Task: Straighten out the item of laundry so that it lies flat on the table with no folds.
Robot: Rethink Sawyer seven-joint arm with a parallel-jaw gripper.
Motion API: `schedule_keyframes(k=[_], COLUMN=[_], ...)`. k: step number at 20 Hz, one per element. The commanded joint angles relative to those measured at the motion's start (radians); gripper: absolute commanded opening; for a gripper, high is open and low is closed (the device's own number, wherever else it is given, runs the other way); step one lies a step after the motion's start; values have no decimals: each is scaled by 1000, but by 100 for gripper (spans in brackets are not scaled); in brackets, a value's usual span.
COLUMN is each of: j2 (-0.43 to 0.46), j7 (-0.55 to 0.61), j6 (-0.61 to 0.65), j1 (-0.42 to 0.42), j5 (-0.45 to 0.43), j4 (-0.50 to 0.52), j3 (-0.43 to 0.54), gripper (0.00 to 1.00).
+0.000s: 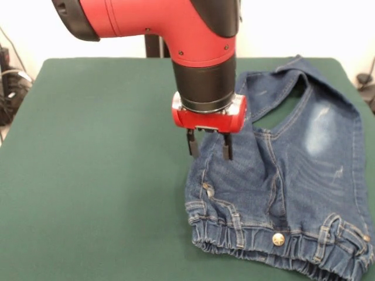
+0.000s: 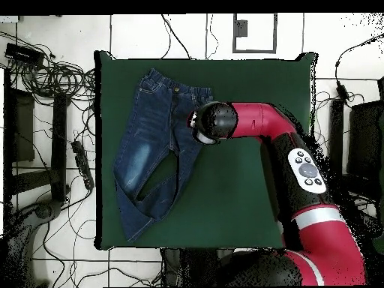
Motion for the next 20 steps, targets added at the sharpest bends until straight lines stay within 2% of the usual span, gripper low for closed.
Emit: schedule_keyframes(k=[1, 4, 16, 20], j2=[22, 35, 77, 67], j7=[-75, -78, -113, -115], j6=[-76, -127, -139, -133], j1=[52, 55, 71, 70], j5=[2, -26, -54, -67], j4=[58, 54, 10, 18], j3=[87, 79, 43, 34], gripper=[100, 100, 100, 100])
